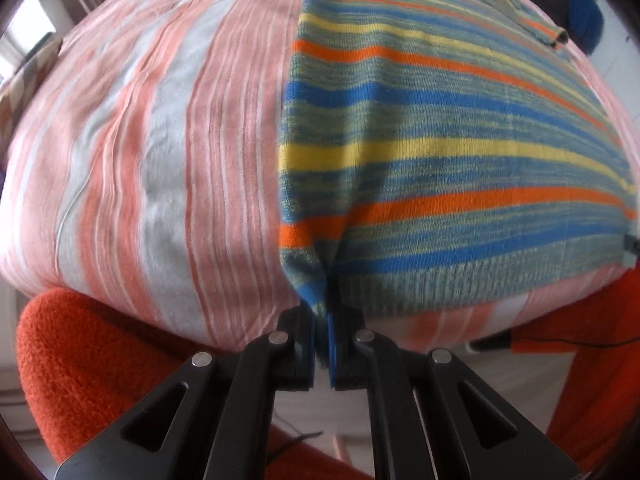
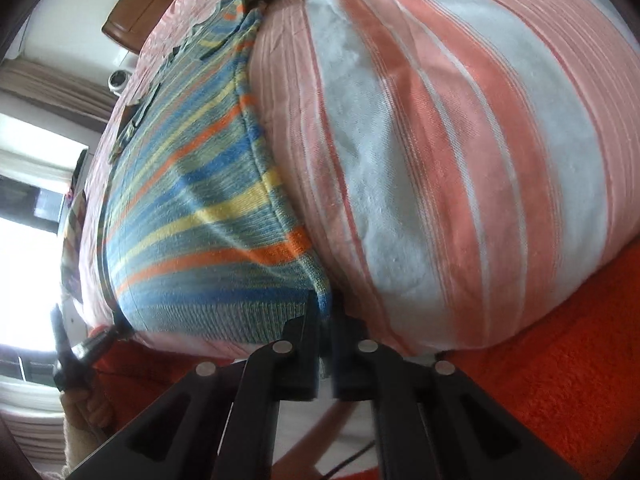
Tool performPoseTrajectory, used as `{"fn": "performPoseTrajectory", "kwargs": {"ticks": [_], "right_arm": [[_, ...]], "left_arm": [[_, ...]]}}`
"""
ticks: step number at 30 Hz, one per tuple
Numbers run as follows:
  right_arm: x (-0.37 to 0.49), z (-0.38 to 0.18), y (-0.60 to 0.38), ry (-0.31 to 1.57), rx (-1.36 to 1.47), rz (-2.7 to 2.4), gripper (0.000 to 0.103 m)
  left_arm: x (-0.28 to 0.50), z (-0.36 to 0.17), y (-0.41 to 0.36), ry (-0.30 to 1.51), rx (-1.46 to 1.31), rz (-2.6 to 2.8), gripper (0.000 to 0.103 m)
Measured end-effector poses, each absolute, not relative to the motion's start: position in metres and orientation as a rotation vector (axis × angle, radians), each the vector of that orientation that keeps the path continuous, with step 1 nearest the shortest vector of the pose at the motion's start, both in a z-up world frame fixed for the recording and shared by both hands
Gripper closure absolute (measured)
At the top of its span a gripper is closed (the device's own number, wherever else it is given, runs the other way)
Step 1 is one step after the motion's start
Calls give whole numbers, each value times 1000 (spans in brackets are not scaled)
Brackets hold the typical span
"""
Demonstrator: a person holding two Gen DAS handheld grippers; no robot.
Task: Fold small clothes
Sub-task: 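Pull the sweater flat across the bed with both grippers holding the hem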
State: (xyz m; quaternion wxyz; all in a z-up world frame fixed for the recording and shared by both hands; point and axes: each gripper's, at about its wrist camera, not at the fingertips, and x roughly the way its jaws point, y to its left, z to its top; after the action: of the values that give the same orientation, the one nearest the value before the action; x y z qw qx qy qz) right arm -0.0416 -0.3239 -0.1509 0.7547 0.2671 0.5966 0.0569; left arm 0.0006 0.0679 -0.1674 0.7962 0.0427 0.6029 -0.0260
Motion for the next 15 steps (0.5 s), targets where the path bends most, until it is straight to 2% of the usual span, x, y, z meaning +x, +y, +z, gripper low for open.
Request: {"fn": "performPoseTrajectory", "kwargs": {"ticks": [5,7,8,10,11,12,13,15], "right_arm": [[-47,-153,-336,1289,640,128,99],[-51,-153,-341,1291,640,135,94],[-53,-152,-344,1297,637,135,93],[-55,-150,-345,1308,633,127,81],[-59,-150,-348,1312,635,123,77],[-62,-151,-351,1319,637,112,68],[-65,-151,-354,1328,635,94,58],[-71,-150,-361,1338,618,43,50]], "left_arm": [[3,-164,75,1296,55,-53,97],[0,-162,82,1299,53,-49,92],[-1,-160,84,1301,54,-42,85],[-6,-155,90,1305,65,-18,62],[-7,-152,93,1307,70,1,41],[-13,-150,99,1306,74,25,31],[-15,-145,103,1302,72,36,31],[-25,-133,112,1294,56,33,31]]}}
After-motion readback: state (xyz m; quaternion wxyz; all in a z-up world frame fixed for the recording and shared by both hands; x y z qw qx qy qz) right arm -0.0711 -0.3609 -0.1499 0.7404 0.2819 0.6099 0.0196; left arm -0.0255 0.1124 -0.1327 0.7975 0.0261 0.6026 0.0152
